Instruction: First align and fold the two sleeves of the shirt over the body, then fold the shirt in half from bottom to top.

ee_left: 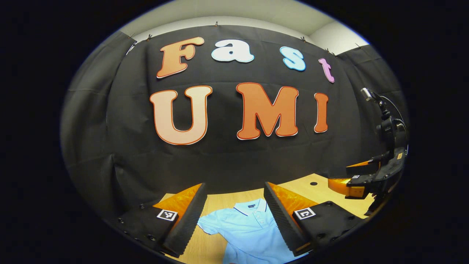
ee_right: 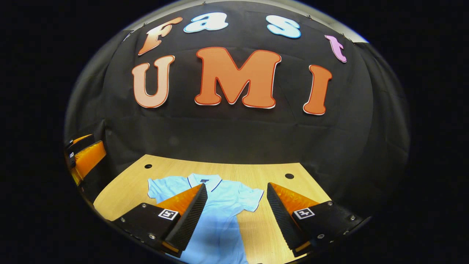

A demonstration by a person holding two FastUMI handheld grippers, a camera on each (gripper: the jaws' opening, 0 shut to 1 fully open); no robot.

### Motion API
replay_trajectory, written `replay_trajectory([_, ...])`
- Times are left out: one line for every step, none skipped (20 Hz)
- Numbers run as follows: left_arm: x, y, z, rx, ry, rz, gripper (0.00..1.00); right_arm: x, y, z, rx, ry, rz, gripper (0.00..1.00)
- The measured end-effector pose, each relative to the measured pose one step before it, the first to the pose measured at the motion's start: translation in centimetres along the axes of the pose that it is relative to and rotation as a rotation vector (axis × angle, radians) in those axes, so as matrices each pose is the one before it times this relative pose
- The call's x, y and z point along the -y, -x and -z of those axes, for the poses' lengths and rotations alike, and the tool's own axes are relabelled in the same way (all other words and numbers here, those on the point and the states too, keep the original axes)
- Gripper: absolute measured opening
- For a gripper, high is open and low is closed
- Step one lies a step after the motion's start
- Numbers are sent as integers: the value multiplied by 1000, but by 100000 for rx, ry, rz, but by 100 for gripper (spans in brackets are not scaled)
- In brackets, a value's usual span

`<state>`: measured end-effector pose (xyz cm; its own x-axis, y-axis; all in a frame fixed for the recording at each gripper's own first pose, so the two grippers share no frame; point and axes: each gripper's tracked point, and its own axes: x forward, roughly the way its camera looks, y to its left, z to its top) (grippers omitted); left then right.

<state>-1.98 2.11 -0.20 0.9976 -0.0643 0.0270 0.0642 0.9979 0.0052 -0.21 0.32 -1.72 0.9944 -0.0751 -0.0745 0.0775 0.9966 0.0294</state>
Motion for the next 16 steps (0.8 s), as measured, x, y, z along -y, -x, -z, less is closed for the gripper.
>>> replay_trajectory([-155, 206, -93, 571, -376, 513, 100, 243, -157, 97, -936, -645, 1174, 99])
replay_trajectory([-155, 102, -79, 284, -275, 488, 100, 244, -139, 1, -641, -259, 890, 98])
replay_trajectory([-82, 199, -198, 191, -301, 565, 100, 250, -113, 170, -707, -296, 701, 98])
replay_trajectory([-20, 162, -126, 604, -282, 114, 100, 262, -159, -28, -498, -96, 320, 98])
replay_trajectory([-104, 63, -168, 434, -471, -46, 100, 135, -391, 87, -850, 250, 480, 98])
replay_trajectory([-283, 174, -236, 225, -1724, -1936, 100, 842, -1012, 563, -3279, 1298, 2800, 98])
replay_trajectory([-166, 177, -28, 415, -736, -1254, 100, 325, -706, 411, -2100, 306, 648, 100])
replay_trajectory([-18, 79, -263, 21, -578, -1556, 100, -42, -844, 292, -2618, -313, -934, 98])
replay_trajectory([-67, 58, -165, 16, -291, -2089, 99, -238, -814, 385, -2717, -625, -1516, 99])
replay_trajectory([-83, -50, -215, 280, -11, -1651, 100, -121, -901, 277, -2394, -227, -1089, 99])
replay_trajectory([-105, -56, -85, 102, -316, -1588, 100, 64, -1088, 259, -2160, 267, -785, 99])
replay_trajectory([-146, 64, -156, -79, -580, -1633, 99, 66, -1049, 397, -2723, 390, -661, 98])
replay_trajectory([-255, 150, -28, -109, -665, -3164, 100, -193, -1249, 1114, -6213, -170, -3270, 98])
replay_trajectory([-37, 85, -127, -508, -513, -2460, 100, 87, -944, 468, -3507, -84, -1252, 99])
replay_trajectory([-9, 398, 284, -759, -419, -1826, 100, 67, -877, 480, -2458, -24, -1195, 98])
replay_trajectory([54, 269, 50, -619, -131, -1326, 100, 163, -866, 278, -1946, 146, -738, 98])
